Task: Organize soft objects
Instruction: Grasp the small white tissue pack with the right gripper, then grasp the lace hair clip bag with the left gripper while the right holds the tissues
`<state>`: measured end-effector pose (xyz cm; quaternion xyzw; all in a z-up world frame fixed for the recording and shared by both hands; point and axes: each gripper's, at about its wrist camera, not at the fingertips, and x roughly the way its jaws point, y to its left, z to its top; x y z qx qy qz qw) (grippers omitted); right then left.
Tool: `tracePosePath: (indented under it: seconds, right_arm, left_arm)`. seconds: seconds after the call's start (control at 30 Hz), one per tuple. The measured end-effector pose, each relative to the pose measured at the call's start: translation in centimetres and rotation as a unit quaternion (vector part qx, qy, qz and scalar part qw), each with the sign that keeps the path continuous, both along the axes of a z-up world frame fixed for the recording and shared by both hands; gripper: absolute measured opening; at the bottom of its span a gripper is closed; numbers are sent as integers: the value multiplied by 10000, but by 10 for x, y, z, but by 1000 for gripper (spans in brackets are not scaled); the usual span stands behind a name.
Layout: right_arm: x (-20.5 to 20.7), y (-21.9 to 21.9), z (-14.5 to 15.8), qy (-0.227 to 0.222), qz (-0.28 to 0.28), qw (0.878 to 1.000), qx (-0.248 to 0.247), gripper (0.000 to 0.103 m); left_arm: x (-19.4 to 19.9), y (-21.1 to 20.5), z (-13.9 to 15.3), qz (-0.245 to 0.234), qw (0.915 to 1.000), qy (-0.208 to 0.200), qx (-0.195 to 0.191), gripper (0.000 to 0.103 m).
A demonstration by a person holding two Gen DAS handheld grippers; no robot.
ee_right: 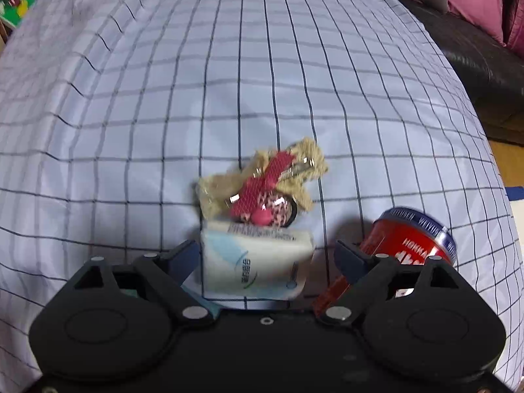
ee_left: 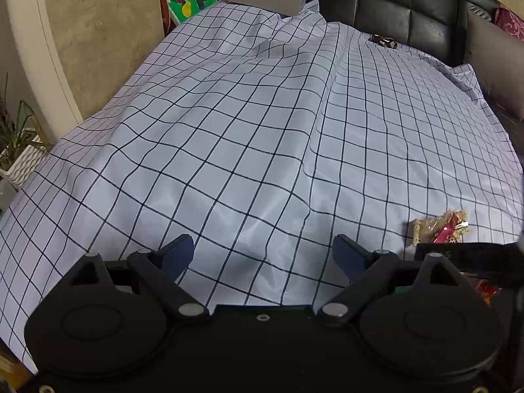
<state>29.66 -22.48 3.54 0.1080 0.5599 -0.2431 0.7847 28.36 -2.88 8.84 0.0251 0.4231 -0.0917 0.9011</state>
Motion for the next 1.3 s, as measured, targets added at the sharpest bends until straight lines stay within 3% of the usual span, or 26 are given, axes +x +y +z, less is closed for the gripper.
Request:
tracePosePath:
  seconds: [0.1,0.2,0.27,0.5,0.7,0.87,1.03,1.3]
  right_arm:
    - [3,-1,-15,123,-31,9999,117,88]
    - [2,-1,-17,95,-4,9999,70,74]
    - [0,-3,-11,-81,71,9999,124,74]
    - [-23,-32,53,-1113,-52,9937,-88,74]
    - [-67,-84,85,-1500,-650,9858,-380,74]
    - [-111,-125,76,-1410,-1233,9813,-443,74]
    - [-159,-146,57,-1369,-1792,9742,51,74]
    - [-184,-163,32,-1194,-1887,9733,531,74]
  left_arm:
    - [2,2,-2,30,10000,46,-13,89]
    - [5,4,-3,79,9999,70,-22,89]
    - [6,4,-4,78,9999,101,-35,89]
    - [3,-4,-9,-41,9999,112,66,89]
    - [-1,-14,-11,-200,9997,55,133,89]
    - [-6,-29,-15,-387,9990,-8,242,89]
    - [-11,-47,-17,-615,9976,-123,300,89]
    - [-21,-75,-24,-1013,9943,-196,256,89]
